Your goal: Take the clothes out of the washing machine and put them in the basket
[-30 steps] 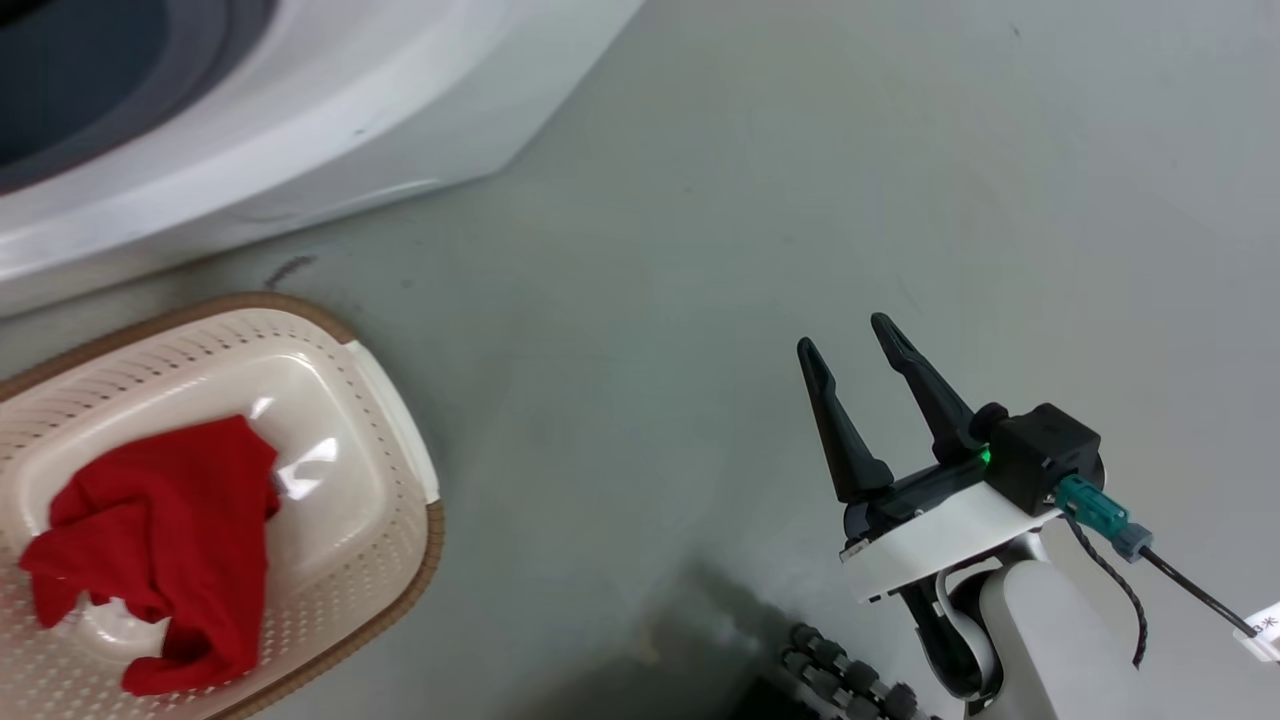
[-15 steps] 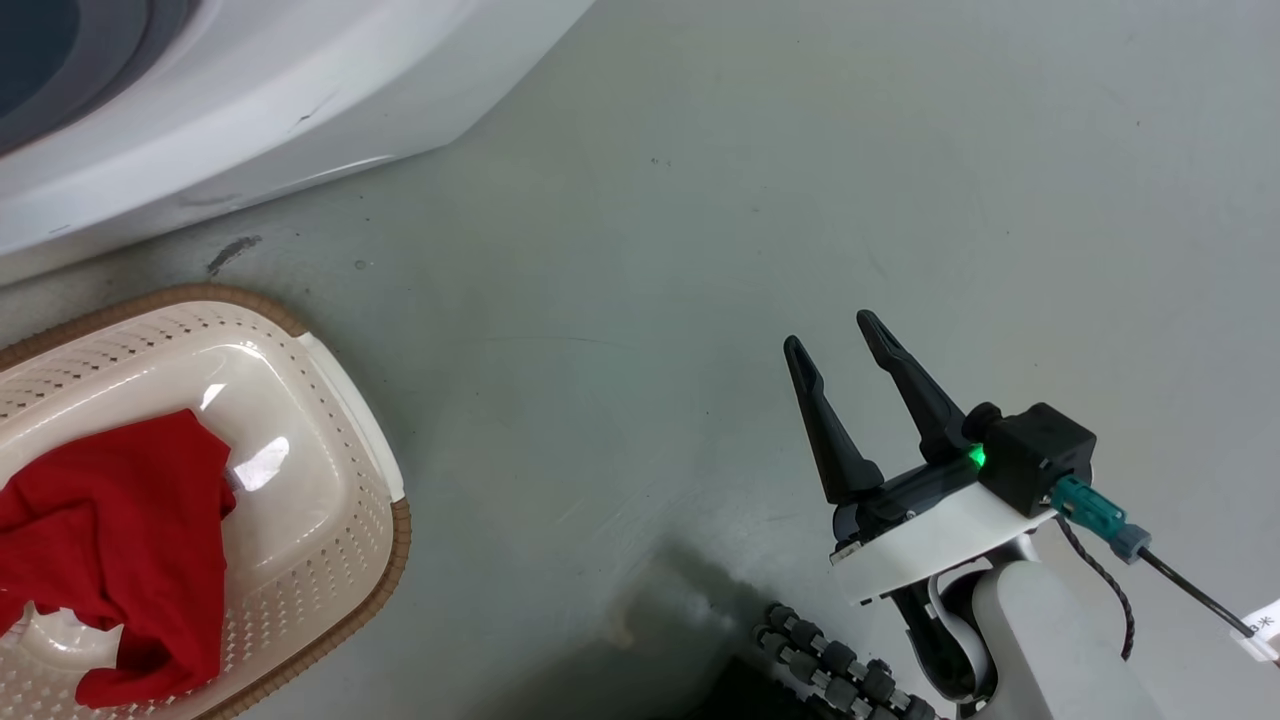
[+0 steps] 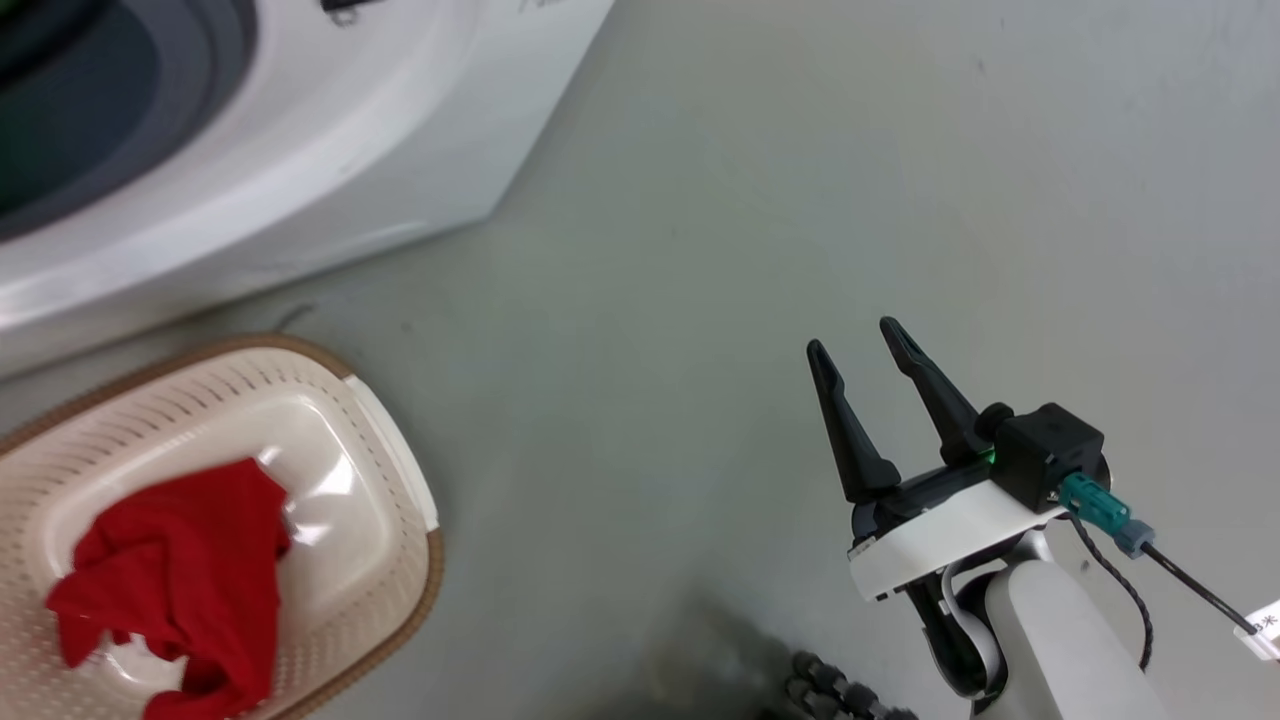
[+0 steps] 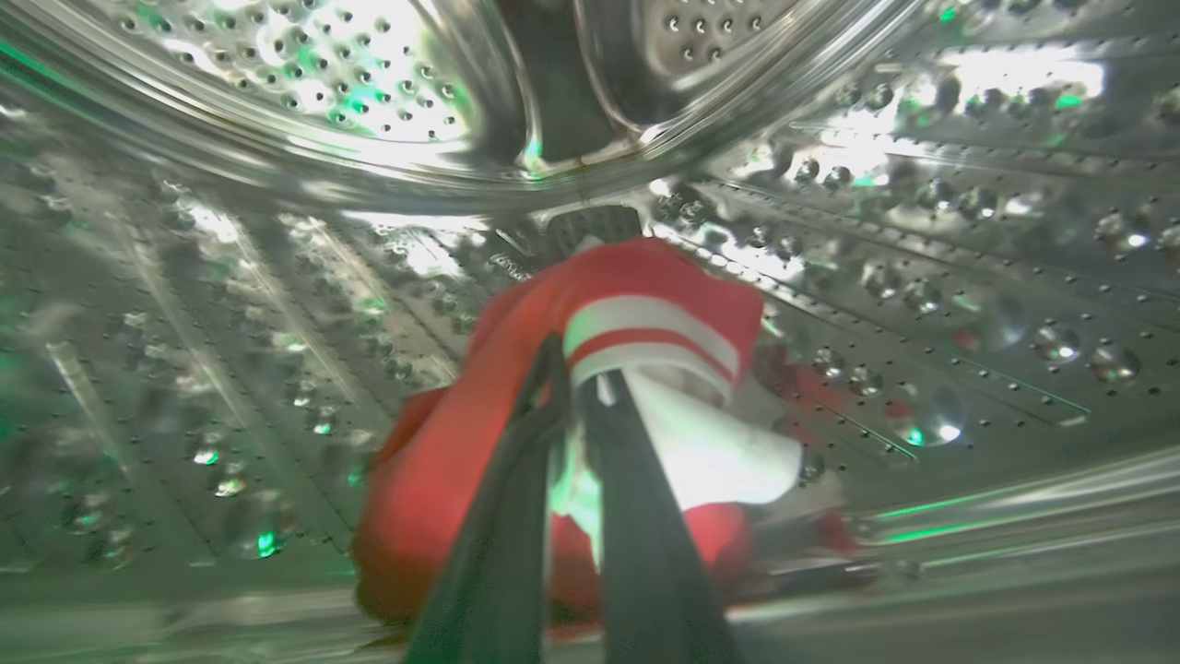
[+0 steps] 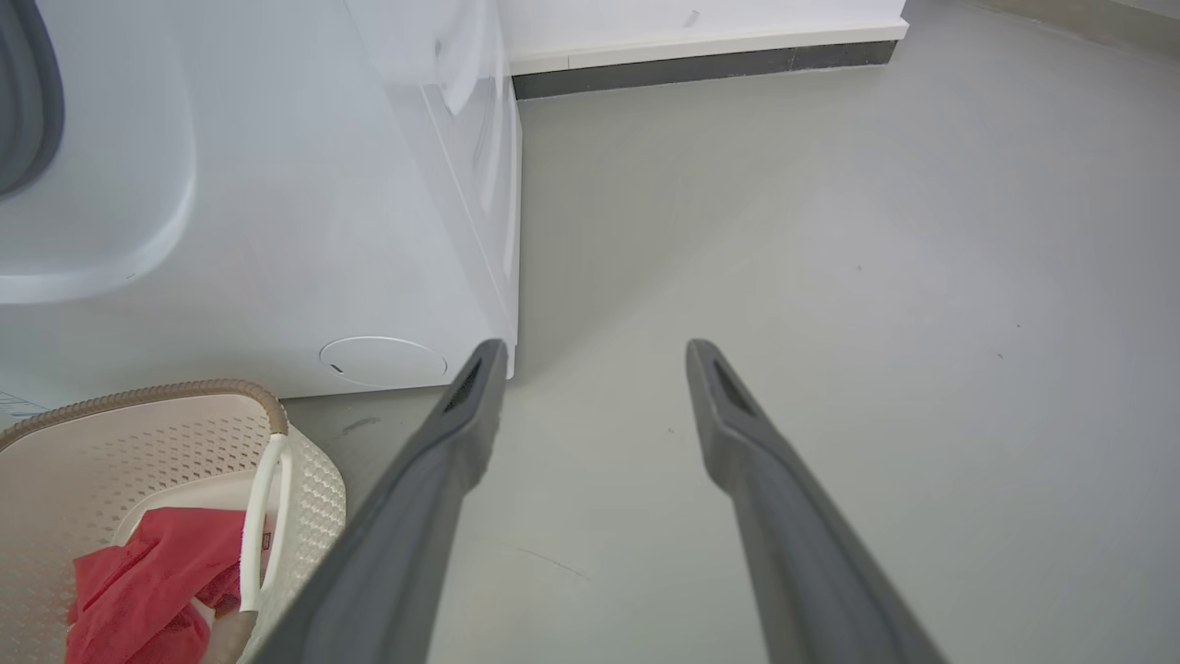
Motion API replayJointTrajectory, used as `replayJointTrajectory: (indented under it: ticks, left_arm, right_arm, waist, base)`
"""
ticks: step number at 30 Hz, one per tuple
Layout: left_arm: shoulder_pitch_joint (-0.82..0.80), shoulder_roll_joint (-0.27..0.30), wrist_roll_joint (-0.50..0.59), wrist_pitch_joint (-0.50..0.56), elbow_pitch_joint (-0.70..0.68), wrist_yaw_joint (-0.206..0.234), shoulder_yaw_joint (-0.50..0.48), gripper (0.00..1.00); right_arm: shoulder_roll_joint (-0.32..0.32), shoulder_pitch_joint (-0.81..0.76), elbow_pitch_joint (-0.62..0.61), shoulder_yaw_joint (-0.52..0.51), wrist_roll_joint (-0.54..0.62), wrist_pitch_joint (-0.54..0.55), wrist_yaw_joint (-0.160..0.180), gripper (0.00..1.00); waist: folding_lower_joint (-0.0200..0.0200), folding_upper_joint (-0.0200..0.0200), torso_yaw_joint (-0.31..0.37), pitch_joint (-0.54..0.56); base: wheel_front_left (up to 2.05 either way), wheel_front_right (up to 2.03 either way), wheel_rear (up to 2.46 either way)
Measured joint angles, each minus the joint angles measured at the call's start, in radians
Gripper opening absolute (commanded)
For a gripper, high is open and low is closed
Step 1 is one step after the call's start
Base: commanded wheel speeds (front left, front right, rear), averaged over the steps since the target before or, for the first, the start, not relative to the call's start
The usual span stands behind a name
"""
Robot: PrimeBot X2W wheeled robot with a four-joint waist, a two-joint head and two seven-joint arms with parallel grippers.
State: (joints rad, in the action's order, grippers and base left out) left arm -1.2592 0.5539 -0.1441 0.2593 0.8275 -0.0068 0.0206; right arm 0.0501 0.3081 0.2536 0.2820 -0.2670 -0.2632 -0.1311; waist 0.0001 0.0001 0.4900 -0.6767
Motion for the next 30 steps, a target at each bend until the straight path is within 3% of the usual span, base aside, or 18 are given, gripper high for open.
replayJointTrajectory:
  ticks: [5,13,23,30]
  left_arm:
    - [0.141,-0.050,-0.027,-0.199,0.029,0.020,-0.016,0.00]
    - [0.294,-0.123,-0.059,-0.413,0.106,0.001,-0.014,0.00]
    - [0.420,-0.205,-0.095,-0.509,0.129,-0.033,-0.003,0.00]
    - [0.537,-0.258,-0.105,-0.519,-0.068,-0.056,-0.002,0.00]
  right_arm:
    - [-0.001,-0.018,0.035,-0.025,0.042,0.000,0.000,1.00]
    - [0.000,-0.078,0.075,-0.080,0.110,0.007,0.000,1.00]
    - [-0.001,-0.160,0.051,-0.131,0.170,0.067,0.000,1.00]
    - [0.000,-0.218,-0.001,-0.163,0.189,0.110,0.000,1.00]
  waist:
    - [0.0000,0.0000,-0.022,0.099]
    - [-0.0002,0.0000,-0.065,0.280]
    - [-0.0003,0.0000,-0.130,0.481]
    - [-0.0004,0.0000,-0.201,0.580]
  base:
    - [0.00,0.00,0.00]
    - [0.00,0.00,0.00]
    - [0.00,0.00,0.00]
    - [0.00,0.00,0.00]
